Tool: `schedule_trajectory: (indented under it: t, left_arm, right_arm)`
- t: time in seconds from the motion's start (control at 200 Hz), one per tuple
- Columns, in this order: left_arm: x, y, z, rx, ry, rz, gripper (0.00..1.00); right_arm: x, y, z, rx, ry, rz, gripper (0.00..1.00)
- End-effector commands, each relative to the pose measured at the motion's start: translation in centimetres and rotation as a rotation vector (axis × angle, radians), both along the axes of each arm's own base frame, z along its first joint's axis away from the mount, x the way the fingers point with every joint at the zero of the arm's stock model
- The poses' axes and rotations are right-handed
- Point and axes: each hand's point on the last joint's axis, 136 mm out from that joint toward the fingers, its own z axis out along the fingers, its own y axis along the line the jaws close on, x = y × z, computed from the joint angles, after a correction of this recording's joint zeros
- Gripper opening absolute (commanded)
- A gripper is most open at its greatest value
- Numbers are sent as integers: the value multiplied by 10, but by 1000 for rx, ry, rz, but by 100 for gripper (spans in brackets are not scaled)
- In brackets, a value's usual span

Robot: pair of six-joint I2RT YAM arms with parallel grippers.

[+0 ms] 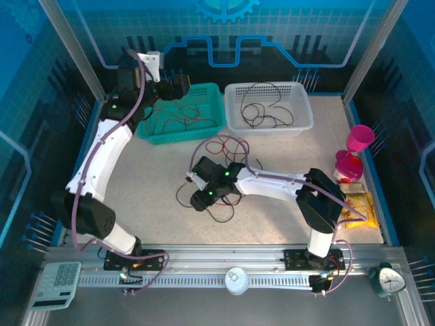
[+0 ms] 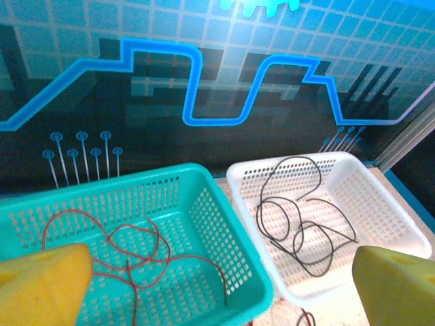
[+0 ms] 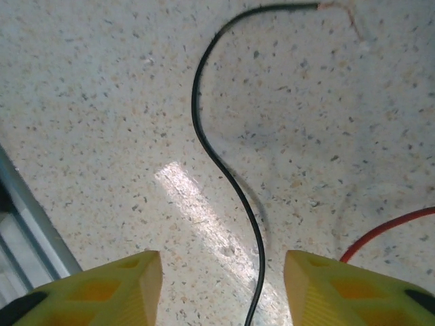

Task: Untangle the cables

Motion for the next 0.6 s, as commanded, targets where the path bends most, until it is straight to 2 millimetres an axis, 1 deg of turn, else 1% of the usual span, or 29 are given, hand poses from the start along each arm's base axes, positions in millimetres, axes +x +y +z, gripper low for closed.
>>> schedule_trajectory:
  t: [0.0,0.135,0.25,0.335,0.405,0.595]
  left_arm:
    - [-23,8,-1,-89,17,23,99]
    - [-53,13,11,-159,-12,28,99]
    - [-69,16,18,-187,-44,36,99]
    - [-76,18,22,-198,-56,38,99]
    - [-79,17,23,-205,-57,33,99]
    - [-81,18,17,-223,-47,38,99]
  right_arm:
    - [4,-3,-12,-84,-24,25,48]
    - [6,-3,-28,-129,-16,34,44]
    - [5,-3,-40,-170,-12,45,39]
    - [6,-5,-46,-201,-25,48,37]
    - [6,-6,-50,-231,-45,52,37]
    - [1,-6,-56,-301,-88,90,36]
